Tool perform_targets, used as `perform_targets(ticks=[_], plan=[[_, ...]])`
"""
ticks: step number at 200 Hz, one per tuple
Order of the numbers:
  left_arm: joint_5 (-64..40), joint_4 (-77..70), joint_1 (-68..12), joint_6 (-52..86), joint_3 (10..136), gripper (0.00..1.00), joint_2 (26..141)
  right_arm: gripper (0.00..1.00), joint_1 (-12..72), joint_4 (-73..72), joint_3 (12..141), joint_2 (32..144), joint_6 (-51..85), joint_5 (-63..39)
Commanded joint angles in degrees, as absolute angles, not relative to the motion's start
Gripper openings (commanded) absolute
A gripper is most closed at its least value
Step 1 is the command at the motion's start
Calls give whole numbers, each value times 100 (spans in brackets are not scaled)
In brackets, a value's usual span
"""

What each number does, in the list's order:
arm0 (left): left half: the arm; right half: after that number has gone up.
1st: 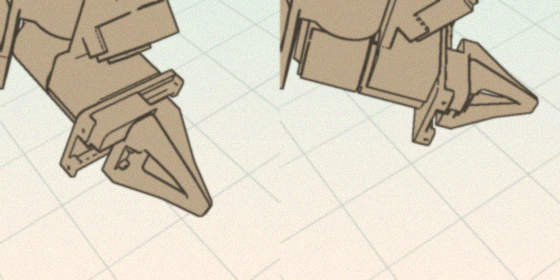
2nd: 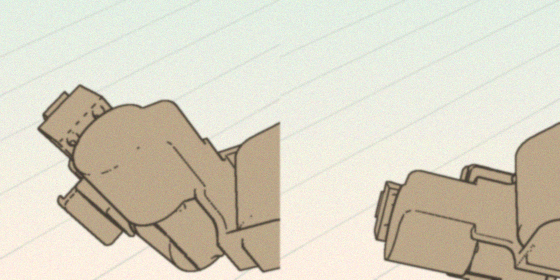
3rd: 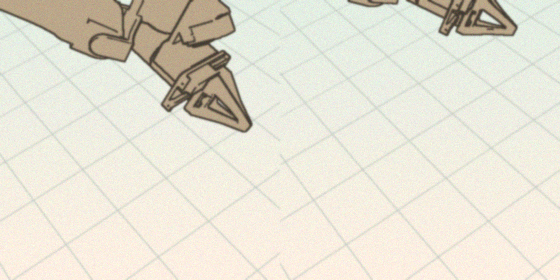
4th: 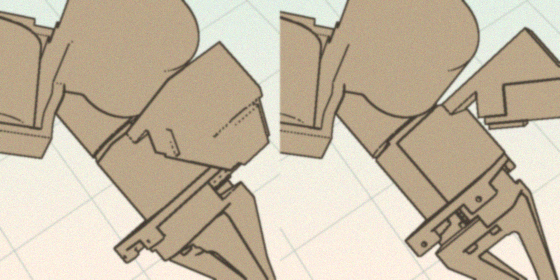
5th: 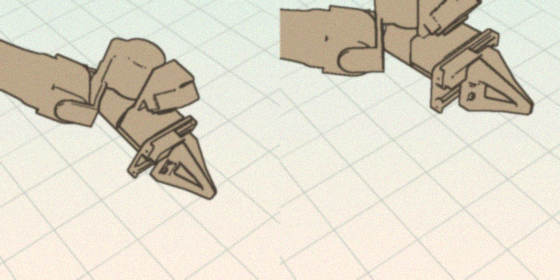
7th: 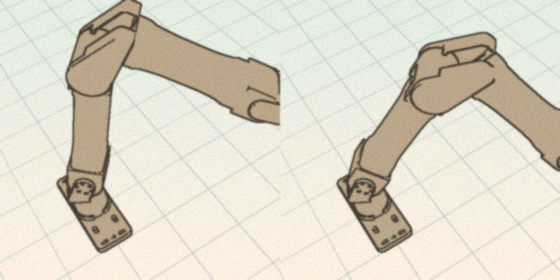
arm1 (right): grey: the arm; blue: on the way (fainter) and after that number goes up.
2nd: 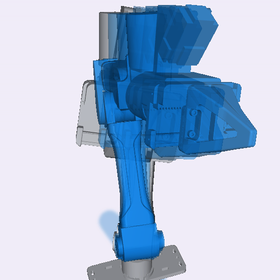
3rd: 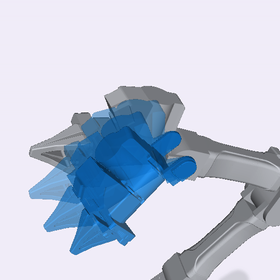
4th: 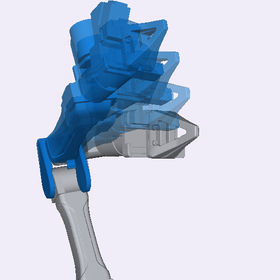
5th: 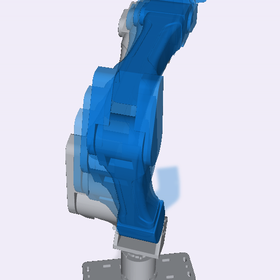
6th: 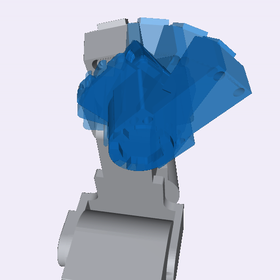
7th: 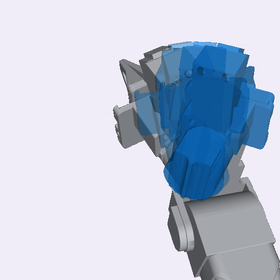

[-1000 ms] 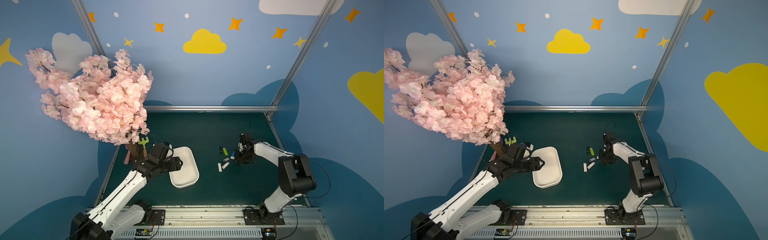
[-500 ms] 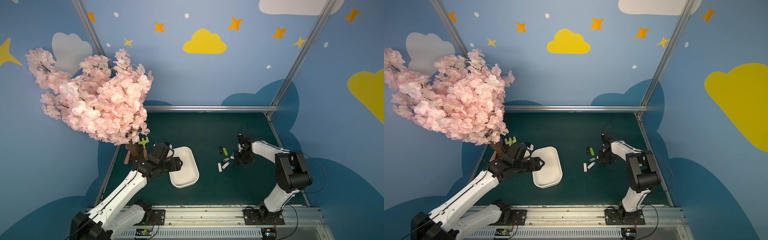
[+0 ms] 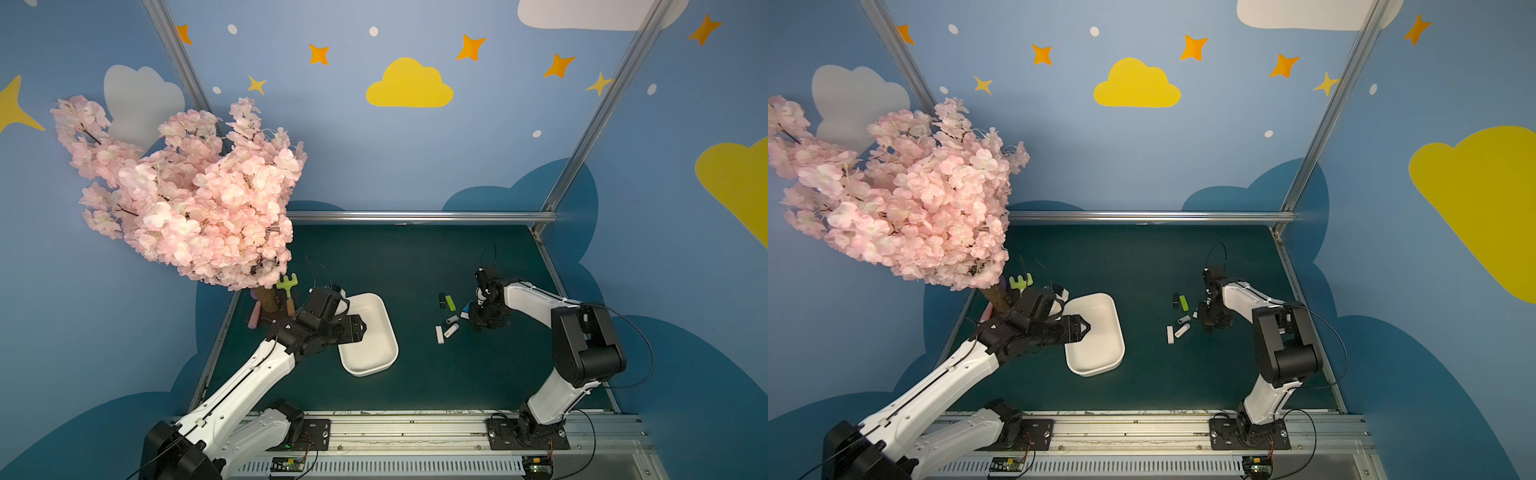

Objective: Put the usb flash drive into the storage box
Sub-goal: Pick up the USB flash from the center of the board, then place the USB flash in the storage box.

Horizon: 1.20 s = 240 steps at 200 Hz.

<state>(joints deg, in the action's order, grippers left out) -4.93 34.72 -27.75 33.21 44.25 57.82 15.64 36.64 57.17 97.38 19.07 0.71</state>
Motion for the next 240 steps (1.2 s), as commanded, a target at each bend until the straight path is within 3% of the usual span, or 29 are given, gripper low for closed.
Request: perform_targets(ticks=[1,39,63,116,180,240], plan=[[-468,3621,-2800,3251,4557,76,5837,22,1528,3922,5626,9242,1916,196],[-369,3634,-2797,3234,4674,76,5883,22,1494,4162,5581,8468,1925,347],[-372,3739,-2800,3220,4760,76,5888,22,1639,3926,5510,7823,1825,-300],[83,3802,-2795,3296,4686,77,5679,23,3750,2838,5697,7283,2202,-868],[594,3945,-2778,3432,4565,76,5376,22,5563,2136,7008,9274,2601,-924],[838,3973,-2670,3503,4376,78,4878,23,5953,2418,8539,11273,2761,-990]])
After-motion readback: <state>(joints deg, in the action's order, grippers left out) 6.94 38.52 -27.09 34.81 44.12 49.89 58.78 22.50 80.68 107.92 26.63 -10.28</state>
